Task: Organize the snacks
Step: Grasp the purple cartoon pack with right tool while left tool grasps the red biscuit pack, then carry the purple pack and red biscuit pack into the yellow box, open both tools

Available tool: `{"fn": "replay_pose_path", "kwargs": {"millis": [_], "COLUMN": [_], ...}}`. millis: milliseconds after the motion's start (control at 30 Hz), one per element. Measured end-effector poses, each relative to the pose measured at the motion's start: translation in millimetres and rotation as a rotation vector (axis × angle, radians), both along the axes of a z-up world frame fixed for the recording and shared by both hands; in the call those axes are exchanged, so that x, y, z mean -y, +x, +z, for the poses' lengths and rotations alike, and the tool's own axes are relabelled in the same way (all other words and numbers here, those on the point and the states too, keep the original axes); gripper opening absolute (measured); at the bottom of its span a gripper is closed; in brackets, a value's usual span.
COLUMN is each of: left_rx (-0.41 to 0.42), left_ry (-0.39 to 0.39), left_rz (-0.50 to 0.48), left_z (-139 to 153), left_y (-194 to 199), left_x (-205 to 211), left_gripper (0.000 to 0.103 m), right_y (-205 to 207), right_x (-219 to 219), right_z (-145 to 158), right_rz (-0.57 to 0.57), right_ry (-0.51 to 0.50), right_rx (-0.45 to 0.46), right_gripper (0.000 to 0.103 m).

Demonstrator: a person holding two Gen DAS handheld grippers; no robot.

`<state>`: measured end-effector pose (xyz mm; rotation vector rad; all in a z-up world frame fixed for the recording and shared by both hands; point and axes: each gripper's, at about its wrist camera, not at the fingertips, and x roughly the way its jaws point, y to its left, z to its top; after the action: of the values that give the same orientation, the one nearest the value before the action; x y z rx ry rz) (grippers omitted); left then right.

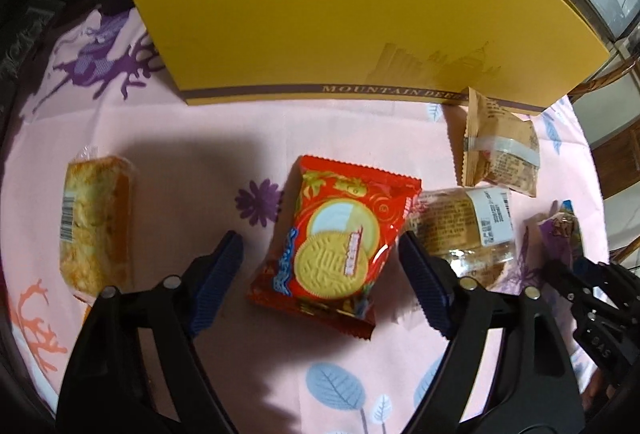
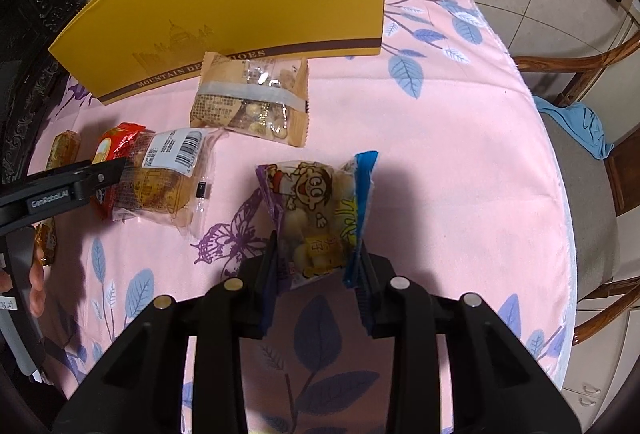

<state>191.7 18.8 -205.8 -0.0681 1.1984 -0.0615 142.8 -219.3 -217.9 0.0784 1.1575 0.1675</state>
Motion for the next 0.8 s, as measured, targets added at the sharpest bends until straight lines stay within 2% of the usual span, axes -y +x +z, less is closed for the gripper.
{"fn": "replay_pose_path", "kwargs": {"millis": [33,67,100,267,400,567,667,800], "left_rx": [0.014,0.025,0.032,0.048,0.025,0.038,0.064,0.108], "left_ry": [0.021,0.028,0.035,0.025,-0.004,-0.067,-0.090,-0.105], "left_rz": [-0.002,-0.005,-0.005,0.003,-0.004,0.001,0.001,0.028], "left_z": [0.9,1.4,1.6,0.7,3.1,26.3,43.8,69.9], "left_y": [-0.8,-2.1,-3.4,-12.5,-21.7,-51.5,-65.6,-62.1], "left_x": [2.3,3.4,3.9,5.4,10.0,8.0,8.5,0.8], "left_gripper": [0.065,0.053,0.045,0.045,0.044,0.044,0.045,0.044], "right_y": [-0.7,-0.2,-0.7,-2.3,-5.1,-8.9,-12.8,-10.5], "right_x": [-0.9,-1.3,-2.0,-5.0,-5.9,-2.0,-2.2,-13.0], "right_z": [0.3,0.1,0.1,-0.5,-0.7,1.4,14.4,53.6], "right_rz": [-0.002,-0.003,-0.004,-0.001,0.000,-0.019,-0.021,0.020], "right_ry": [-0.002,-0.003,-0.006,-0.020,-0.023,0.005,0.022,0.048], "right_rx": [0.001,0.002,0.004,0.010,0.019,0.015,0.051,0.138], "right_gripper": [0.034,0.034,0.034,0.034,0.034,0.034,0.034,0.034]}}
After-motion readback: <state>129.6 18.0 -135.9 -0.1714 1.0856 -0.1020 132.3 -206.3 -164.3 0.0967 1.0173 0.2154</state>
